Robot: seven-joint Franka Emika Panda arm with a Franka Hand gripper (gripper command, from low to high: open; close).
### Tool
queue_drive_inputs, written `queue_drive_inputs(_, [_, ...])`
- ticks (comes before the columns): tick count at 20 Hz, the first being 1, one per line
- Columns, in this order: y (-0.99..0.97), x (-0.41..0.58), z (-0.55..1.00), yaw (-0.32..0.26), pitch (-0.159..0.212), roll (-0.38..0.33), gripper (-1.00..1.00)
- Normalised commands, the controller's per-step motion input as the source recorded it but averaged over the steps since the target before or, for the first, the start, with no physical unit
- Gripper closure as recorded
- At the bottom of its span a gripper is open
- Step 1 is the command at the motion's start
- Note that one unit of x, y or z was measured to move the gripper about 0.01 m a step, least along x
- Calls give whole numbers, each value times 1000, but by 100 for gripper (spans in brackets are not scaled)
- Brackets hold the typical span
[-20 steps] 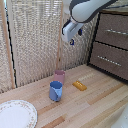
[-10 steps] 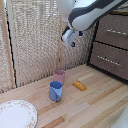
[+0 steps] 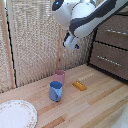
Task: Propose to navigate your clamp on the clench of the first drawer. Use gentle force to register to the cabinet. Send posterior your swing mandate till over it lurks, a cup of pink essence. Fortify your grip after aiming concentric with the pink cup’s periphery. Manoeuvre the pink towards the cabinet's top. Drop your compression till the cup is resting inside.
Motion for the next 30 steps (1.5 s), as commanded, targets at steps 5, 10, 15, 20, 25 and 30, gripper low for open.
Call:
queue_drive_inputs(5, [-97, 5, 168, -39, -26, -356, -100])
queue_drive_inputs(10, [-167, -26, 129, 16, -103, -357, -100])
queue_drive_inputs(15, [-416, -98, 118, 72, -138, -318, -100])
queue_drive_inputs(20, [-496, -64, 74, 75, -100, -289, -100])
queue_drive_inputs(25, [-513, -120, 77, 108, -29, -234, -100])
queue_drive_inputs(30, [-506, -112, 4, 127, 0, -208, -100])
